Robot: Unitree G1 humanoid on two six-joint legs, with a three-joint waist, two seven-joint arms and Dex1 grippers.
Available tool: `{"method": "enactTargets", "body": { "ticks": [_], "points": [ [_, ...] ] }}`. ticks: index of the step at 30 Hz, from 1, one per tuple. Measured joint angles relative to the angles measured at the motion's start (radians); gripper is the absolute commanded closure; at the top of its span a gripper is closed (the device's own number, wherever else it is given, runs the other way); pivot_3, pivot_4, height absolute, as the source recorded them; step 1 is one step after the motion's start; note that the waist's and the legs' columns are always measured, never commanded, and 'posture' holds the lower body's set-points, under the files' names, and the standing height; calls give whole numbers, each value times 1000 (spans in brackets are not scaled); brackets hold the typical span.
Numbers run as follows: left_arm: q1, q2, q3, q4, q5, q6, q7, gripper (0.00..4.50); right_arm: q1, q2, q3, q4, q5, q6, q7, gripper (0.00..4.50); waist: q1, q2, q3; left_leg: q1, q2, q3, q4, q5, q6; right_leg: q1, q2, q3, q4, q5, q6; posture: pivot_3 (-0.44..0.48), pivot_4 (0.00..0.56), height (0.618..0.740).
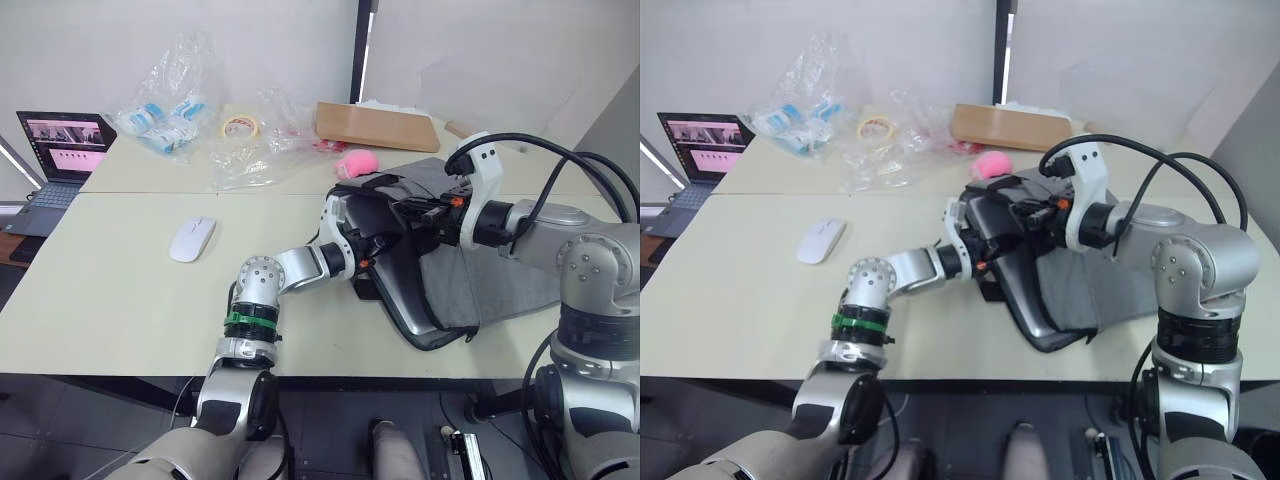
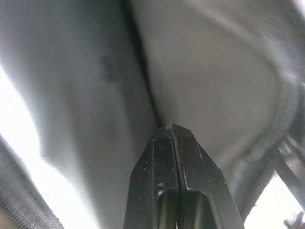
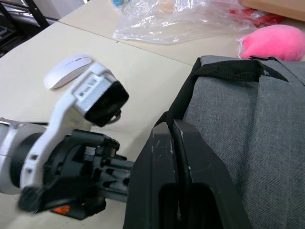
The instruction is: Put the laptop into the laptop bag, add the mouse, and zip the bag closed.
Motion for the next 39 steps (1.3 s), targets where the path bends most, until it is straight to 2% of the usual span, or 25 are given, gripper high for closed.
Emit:
{"method": "enactTargets", "body": {
  "ticks": [4,5,7,9,13,15,18,23,26,31,33,36,37,39],
  "points": [
    [16,170,-111,-124,154,-118,-202,4490,5,-1,8,3,-4,-23,14,4500,-12,0,0,1,0,0,-2,0,0,0,1,0,0,0,0,0,150,740],
    [15,219,-123,-126,194,-155,-248,4242,7,-2,10,6,-9,-33,19,4500,-13,0,0,1,0,0,-2,0,0,0,1,0,1,0,0,0,150,740],
    [1,269,-109,-87,261,-245,-301,3708,10,-4,15,20,-19,-48,24,4500,-12,0,0,1,0,0,-1,0,0,0,1,0,0,0,0,0,150,740],
    [-19,297,-88,-42,309,-318,-341,2985,10,-4,31,31,-26,-59,28,4500,-4,0,0,0,0,0,0,0,0,0,0,0,-1,0,0,0,150,740],
    [-25,352,-113,-18,404,-399,-424,1680,10,-4,44,41,-36,-76,43,4500,-2,0,0,0,0,0,-1,0,0,0,0,0,-1,0,1,0,150,740],
    [-5,395,-124,-42,438,-415,-458,993,10,-3,51,45,-38,-89,53,4500,-7,0,0,0,0,-1,-1,0,0,-1,0,-1,-1,0,1,0,150,740],
    [94,512,-119,-156,467,-409,-500,21,13,-4,63,58,-44,-115,69,4500,-31,0,0,1,0,-1,-3,0,0,-3,1,0,0,1,1,0,150,740],
    [356,667,-35,-421,445,-326,-526,21,19,-6,83,75,-60,-147,96,4500,-36,0,0,0,0,-2,-5,0,0,-5,1,0,2,0,1,0,150,740],
    [550,705,98,-550,435,-362,-535,21,22,0,92,93,-72,-174,110,4500,-30,0,0,0,0,-2,-5,0,1,-5,1,0,1,0,1,0,150,740],
    [826,819,299,-628,412,-364,-592,21,44,8,121,125,-98,-230,142,4500,-26,0,0,0,1,-2,-5,-1,2,-5,1,0,2,0,1,0,150,740],
    [885,834,387,-631,412,-373,-596,21,55,6,136,132,-115,-255,159,4500,-20,0,0,0,1,-2,-5,-2,3,-5,1,0,2,0,1,0,150,740],
    [931,854,467,-611,410,-379,-615,0,81,-20,176,128,-150,-328,206,3792,-18,0,0,1,1,-2,-5,-2,3,-4,1,-1,2,0,1,0,150,740],
    [954,884,526,-545,417,-396,-626,0,108,-39,178,125,-153,-374,260,3462,-21,0,0,1,1,-2,-6,-2,3,-5,1,-1,2,0,1,0,150,740],
    [958,908,572,-490,443,-398,-613,0,126,-65,173,124,-152,-403,305,2779,-23,0,0,1,1,-2,-6,-2,3,-4,1,-1,2,0,1,0,150,740]
  ]
}}
